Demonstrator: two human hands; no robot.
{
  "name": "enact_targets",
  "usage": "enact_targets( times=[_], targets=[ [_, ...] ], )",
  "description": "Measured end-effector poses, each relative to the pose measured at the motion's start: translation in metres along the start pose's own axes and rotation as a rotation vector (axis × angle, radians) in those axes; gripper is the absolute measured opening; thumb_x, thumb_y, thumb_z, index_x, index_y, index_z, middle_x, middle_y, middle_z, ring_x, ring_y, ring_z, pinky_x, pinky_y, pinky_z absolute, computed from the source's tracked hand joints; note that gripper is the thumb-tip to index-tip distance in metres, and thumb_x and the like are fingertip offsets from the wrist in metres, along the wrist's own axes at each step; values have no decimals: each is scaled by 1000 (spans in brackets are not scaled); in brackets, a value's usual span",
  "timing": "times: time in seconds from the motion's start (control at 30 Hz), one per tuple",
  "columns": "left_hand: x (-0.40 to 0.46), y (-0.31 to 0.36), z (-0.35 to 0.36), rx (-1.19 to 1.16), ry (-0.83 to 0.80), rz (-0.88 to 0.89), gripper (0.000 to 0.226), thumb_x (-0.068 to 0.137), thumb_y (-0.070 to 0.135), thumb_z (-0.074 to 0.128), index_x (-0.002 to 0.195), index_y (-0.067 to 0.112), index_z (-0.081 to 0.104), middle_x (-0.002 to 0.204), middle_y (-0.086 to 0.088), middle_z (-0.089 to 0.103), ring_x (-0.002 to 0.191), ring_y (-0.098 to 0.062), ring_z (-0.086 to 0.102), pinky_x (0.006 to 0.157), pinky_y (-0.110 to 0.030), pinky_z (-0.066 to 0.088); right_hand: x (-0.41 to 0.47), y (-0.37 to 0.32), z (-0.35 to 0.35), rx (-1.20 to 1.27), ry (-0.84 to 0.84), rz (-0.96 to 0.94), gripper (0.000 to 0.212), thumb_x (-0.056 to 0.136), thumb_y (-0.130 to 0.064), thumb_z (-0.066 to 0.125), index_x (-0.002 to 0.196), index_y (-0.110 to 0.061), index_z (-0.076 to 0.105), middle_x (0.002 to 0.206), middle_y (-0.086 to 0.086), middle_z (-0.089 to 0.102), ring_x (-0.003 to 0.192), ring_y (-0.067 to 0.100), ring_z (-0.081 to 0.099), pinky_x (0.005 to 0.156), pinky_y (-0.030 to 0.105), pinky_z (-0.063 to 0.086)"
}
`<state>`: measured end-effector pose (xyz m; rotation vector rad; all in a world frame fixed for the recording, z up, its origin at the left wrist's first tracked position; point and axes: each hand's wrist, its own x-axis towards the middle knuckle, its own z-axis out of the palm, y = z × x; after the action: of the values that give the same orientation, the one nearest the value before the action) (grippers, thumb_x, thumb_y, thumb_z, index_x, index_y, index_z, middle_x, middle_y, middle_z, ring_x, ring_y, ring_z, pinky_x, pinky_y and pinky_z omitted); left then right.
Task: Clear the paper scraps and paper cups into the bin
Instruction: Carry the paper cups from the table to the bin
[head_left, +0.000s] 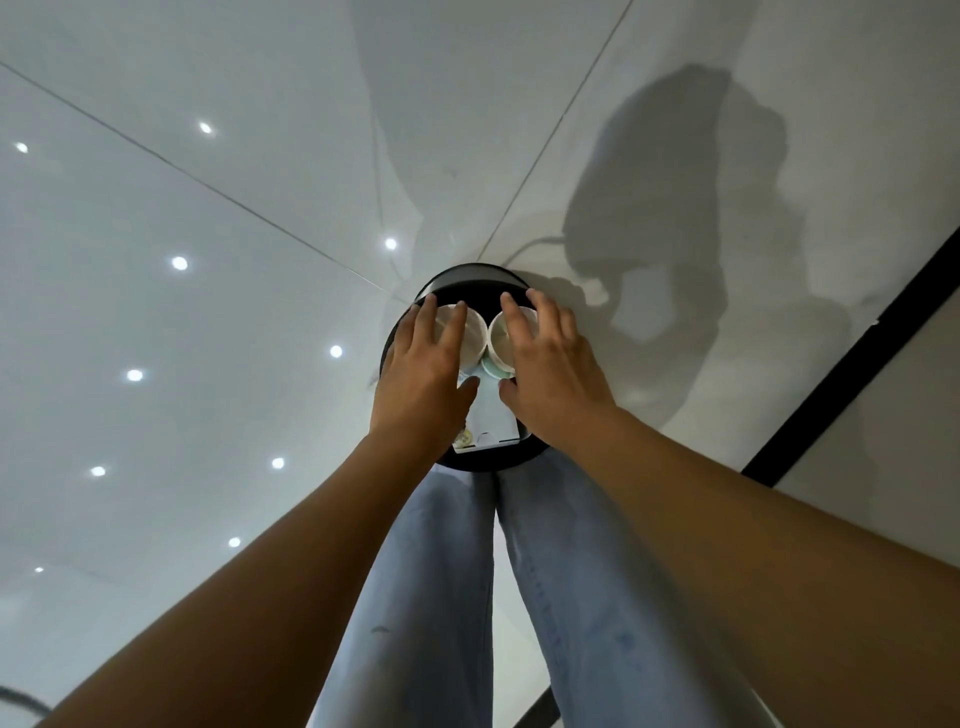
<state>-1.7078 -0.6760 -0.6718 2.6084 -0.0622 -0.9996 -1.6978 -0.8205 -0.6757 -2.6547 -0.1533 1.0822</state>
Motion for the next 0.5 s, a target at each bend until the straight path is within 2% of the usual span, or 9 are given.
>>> enact_targets(
  times=[0.17,0.4,0.5],
  targets=[
    [-37,-3,-46,-11,2,-29,71,87,30,64,146,17,27,153,-7,26,141,-26,21,114,-37,25,-31,-23,-36,39,1,46,76,87,-16,56,152,-17,16,153,10,18,139,28,20,108,38,32],
    [-135,12,-149,81,-32,-10,56,94,36,51,143,17,32,147,-7,34,137,-25,28,113,-32,23,-123,-103,-124,69,51,56,64,90,-23,56,146,-18,26,148,5,30,132,26,31,101,35,39],
    [-180,18,-191,94,2,4,52,95,34,48,142,17,34,145,-6,37,136,-23,28,112,-30,22,-162,-141,-160,51,82,35,62,93,-28,54,147,-18,26,151,6,28,136,25,31,106,35,39]
  ],
)
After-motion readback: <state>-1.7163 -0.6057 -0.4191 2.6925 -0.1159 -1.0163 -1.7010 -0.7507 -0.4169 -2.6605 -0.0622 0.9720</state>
